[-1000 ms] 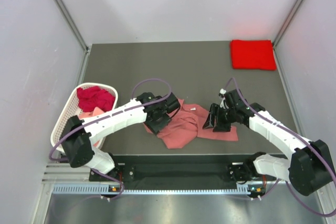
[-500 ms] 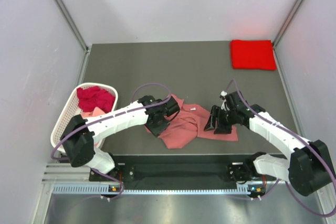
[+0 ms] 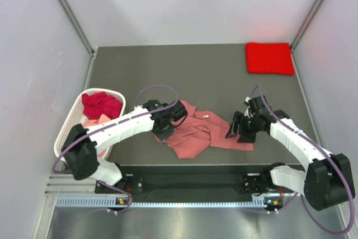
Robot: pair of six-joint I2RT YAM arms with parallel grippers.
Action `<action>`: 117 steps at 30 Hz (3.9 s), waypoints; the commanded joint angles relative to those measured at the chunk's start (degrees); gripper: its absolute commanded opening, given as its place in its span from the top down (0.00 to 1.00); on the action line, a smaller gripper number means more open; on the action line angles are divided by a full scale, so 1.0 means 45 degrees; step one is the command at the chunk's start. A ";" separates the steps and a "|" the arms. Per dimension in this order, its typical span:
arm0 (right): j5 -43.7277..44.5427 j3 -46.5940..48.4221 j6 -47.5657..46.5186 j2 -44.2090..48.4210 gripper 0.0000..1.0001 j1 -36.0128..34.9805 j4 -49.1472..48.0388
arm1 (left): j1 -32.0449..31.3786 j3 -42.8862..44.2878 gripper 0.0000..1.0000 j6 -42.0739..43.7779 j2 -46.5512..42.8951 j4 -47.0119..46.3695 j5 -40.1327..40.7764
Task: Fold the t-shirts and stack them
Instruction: Flatten the tshirt out
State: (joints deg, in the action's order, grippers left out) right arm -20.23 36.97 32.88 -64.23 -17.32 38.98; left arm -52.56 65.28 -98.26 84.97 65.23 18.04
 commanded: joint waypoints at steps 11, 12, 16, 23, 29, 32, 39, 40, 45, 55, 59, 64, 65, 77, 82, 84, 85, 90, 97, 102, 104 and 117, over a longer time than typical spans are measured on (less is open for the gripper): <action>0.0668 0.0711 -0.1332 -0.2620 0.40 0.1723 0.0267 | 0.0566 -0.0071 1.00 0.4977 -0.3899 0.0467 0.3060; 0.0532 0.0749 -0.1215 -0.2738 0.41 0.1527 0.0089 | 0.0566 -0.0169 1.00 0.5212 -0.4366 0.0252 0.3061; 0.0122 0.1371 0.0053 -0.4023 0.41 -0.0151 -0.1043 | 0.0585 -0.0696 1.00 0.5857 -0.5501 -0.0704 0.3236; -0.0724 0.3910 0.1599 -0.5455 0.42 -0.2652 -0.1459 | 0.0859 -0.0366 1.00 0.6600 -0.5777 -0.0785 0.3256; 0.0490 0.3467 0.0253 -0.3992 0.38 -0.1371 0.0789 | 0.0878 -0.0677 1.00 0.6991 -0.5796 -0.1448 0.2769; 0.0491 0.2100 0.0018 -0.2547 0.38 -0.0235 0.0966 | 0.0898 -0.0931 1.00 0.7128 -0.5874 -0.1800 0.2573; 0.1075 0.0165 -0.0315 -0.0924 0.43 0.1426 0.1142 | 0.1015 -0.0854 1.00 0.7693 -0.5426 -0.2347 0.2026; 0.1309 0.0066 -0.0335 -0.0826 0.44 0.1717 0.1142 | 0.1054 -0.0834 1.00 0.7752 -0.5348 -0.2386 0.1948; 0.1838 -0.0402 -0.0140 -0.0708 0.52 0.2501 0.1141 | 0.1073 -0.0697 1.00 0.7968 -0.5054 -0.2484 0.1655; 0.1976 -0.1340 0.0251 -0.0649 0.63 0.2638 0.0635 | 0.1736 -0.1146 1.00 0.8066 -0.5581 -0.2582 0.1304; 0.1684 -0.1614 0.0348 -0.0766 0.64 0.2619 0.0265 | 0.1971 -0.1224 1.00 0.8163 -0.5678 -0.2621 0.1128; 0.1215 -0.1985 0.0661 -0.1000 0.68 0.2599 -0.0478 | 0.2186 -0.1185 1.00 0.8280 -0.5660 -0.2660 0.0932; 0.1117 -0.2005 0.0700 -0.1059 0.69 0.2599 -0.0595 | 0.2225 -0.1166 1.00 0.8319 -0.5679 -0.2699 0.0874; 0.1585 -0.2064 0.0702 -0.1274 0.98 0.2599 -0.0889 | 0.2382 -0.1088 1.00 0.8359 -0.5659 -0.2680 0.0795; 0.1429 -0.1303 0.0330 -0.0749 1.00 0.2580 -0.0694 | 0.2402 -0.0971 1.00 0.8358 -0.5679 -0.2680 0.0853; 0.1234 -0.0623 0.0310 -0.0223 1.00 0.2599 -0.0461 | 0.2421 -0.0737 1.00 0.8320 -0.5698 -0.2602 0.0931; 0.1156 -0.0309 0.0329 -0.0104 1.00 0.2619 -0.0382 | 0.2460 -0.0640 1.00 0.8300 -0.5718 -0.2582 0.0990; 0.0278 0.2615 0.0738 -0.0257 1.00 0.3145 -0.0303 | 0.3004 0.0843 1.00 0.8748 -0.5620 -0.2406 0.1420; -0.1733 0.6331 0.2434 -0.1508 1.00 0.4493 -0.2234 | 0.4197 0.2797 1.00 0.9842 -0.4899 -0.3224 0.1694; -0.2690 0.8228 0.3725 -0.1763 1.00 0.5078 -0.4322 | 0.4726 0.4554 1.00 1.0194 -0.4294 -0.3967 0.1635; -0.3121 0.8637 0.4837 -0.1569 1.00 0.5294 -0.5554 | 0.4745 0.5511 1.00 1.0272 -0.4136 -0.4027 0.1635; -0.3454 1.4376 0.9489 -0.2563 1.00 0.9411 -0.9016 | 0.5975 1.0648 1.00 1.2322 -0.2185 -0.5219 0.1555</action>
State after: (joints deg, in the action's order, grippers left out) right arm -35.09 92.23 69.95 -75.68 21.15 6.50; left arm -27.16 108.12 -47.09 73.87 46.13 23.51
